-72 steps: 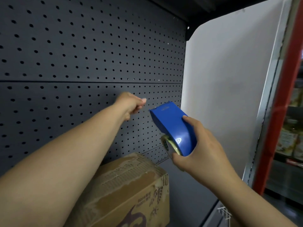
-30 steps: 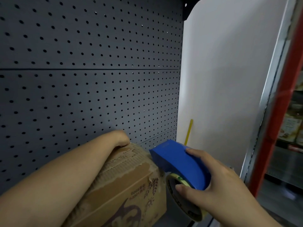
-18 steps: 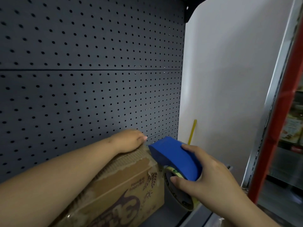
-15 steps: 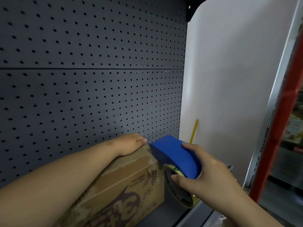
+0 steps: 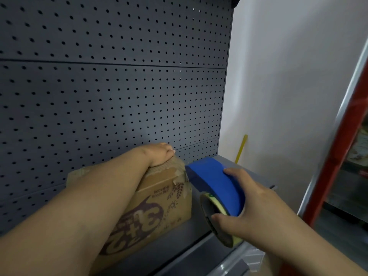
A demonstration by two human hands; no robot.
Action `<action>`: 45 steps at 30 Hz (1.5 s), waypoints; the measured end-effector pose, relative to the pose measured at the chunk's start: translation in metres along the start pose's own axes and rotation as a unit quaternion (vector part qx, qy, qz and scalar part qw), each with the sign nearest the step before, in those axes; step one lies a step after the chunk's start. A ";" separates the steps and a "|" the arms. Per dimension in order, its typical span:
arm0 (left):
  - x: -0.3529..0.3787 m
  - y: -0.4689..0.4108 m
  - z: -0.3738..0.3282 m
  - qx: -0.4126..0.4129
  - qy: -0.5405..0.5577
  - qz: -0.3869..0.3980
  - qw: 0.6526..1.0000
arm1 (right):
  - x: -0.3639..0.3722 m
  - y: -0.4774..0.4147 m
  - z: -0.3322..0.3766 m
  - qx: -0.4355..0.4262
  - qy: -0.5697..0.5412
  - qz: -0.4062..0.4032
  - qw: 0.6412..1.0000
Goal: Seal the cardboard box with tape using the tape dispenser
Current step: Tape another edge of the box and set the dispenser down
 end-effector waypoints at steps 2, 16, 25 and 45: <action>0.000 0.002 -0.001 -0.013 -0.006 0.005 1.000 | -0.002 0.012 -0.002 -0.006 0.013 0.008 1.000; -0.010 0.018 -0.002 -0.103 -0.080 -0.028 0.991 | 0.011 0.032 -0.010 -0.050 0.062 0.058 0.995; -0.017 0.053 -0.039 -0.072 0.069 -0.093 0.991 | 0.009 -0.008 -0.009 -0.040 0.057 0.079 0.994; 0.001 0.065 -0.040 -0.063 0.082 -0.071 0.992 | -0.012 -0.060 -0.055 -0.030 0.153 -0.083 0.984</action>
Point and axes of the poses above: each hand's wrist, its own y-axis away from the middle knuckle, its own x-axis out of the palm, z = x × y, the point moved 7 cm from there along -y, towards the middle knuckle, and after that the axes turned 1 degree about -z, right-handed, at the moved point
